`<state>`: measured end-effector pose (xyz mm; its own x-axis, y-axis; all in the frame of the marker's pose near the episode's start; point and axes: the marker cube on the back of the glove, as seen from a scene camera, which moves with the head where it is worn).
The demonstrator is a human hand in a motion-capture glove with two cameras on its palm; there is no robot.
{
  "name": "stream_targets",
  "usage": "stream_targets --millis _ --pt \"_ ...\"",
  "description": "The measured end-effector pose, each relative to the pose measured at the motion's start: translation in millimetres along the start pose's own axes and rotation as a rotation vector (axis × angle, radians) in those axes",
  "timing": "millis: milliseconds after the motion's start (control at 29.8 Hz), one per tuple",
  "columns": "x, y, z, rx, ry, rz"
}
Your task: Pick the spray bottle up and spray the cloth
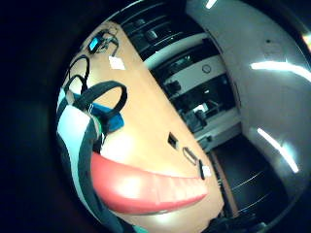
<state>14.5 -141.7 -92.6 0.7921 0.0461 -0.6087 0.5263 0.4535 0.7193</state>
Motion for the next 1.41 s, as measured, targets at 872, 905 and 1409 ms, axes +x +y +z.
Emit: stream_targets --millis 872,905,1409 --pt "26 -62 -71 0.234 -0.366 0.434" --pt "27 -69 -72 0.244 -0.426 0.477" --pt "-3 -85 27 0.259 -1.130 1.025"
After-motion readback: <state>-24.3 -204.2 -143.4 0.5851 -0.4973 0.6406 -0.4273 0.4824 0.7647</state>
